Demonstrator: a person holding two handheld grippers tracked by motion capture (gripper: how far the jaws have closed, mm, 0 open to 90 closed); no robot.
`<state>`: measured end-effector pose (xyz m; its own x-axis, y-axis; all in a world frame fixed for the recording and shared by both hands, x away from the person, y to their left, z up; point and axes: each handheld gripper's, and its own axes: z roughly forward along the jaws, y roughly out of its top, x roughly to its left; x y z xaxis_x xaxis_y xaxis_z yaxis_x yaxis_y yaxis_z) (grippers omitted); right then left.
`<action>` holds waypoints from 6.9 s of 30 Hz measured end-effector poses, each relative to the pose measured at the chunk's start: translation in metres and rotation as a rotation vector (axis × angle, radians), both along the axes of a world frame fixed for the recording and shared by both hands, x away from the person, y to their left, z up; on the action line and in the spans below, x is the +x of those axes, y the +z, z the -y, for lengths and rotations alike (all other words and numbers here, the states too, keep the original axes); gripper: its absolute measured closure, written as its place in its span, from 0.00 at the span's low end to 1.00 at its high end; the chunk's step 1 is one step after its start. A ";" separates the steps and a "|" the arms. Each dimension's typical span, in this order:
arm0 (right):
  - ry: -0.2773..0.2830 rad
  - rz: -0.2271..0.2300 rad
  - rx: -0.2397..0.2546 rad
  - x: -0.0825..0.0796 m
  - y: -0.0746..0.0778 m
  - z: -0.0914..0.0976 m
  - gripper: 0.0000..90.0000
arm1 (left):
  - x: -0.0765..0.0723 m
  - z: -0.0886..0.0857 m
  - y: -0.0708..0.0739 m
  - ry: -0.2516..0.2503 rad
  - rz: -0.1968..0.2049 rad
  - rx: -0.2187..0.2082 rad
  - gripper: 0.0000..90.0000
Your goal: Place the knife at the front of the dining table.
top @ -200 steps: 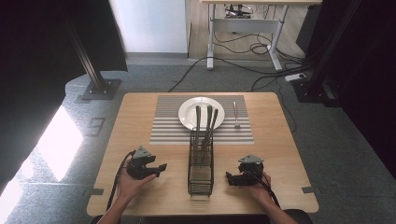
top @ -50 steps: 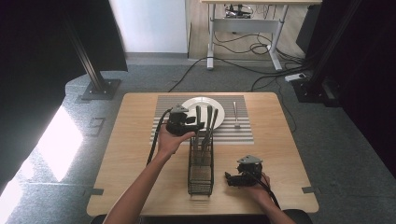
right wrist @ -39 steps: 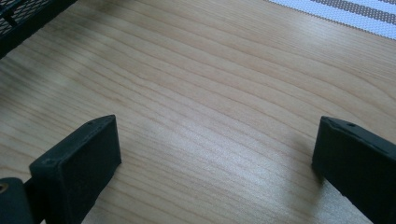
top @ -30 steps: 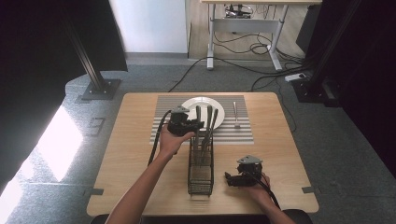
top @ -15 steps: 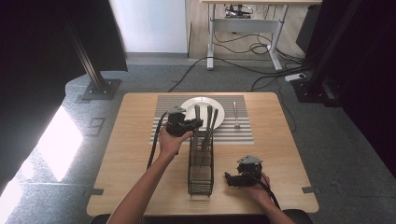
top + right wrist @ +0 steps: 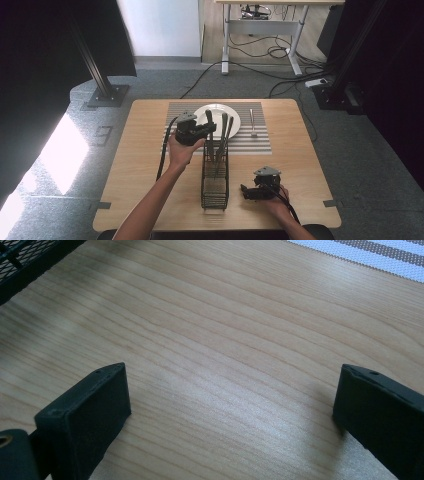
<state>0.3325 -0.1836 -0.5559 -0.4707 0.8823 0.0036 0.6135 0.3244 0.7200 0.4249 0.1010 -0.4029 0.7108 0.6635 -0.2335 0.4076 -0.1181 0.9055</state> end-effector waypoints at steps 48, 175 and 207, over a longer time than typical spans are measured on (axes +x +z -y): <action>0.019 -0.003 0.004 -0.001 0.001 0.000 0.04 | -0.021 -0.041 0.085 0.054 0.153 -0.039 0.90; 0.028 0.000 0.005 -0.001 0.000 -0.001 0.03 | 0.046 -0.093 -0.031 0.317 -0.106 0.184 0.93; 0.049 0.001 0.002 0.000 0.000 -0.001 0.03 | 0.122 -0.079 -0.080 0.370 -0.255 0.210 0.93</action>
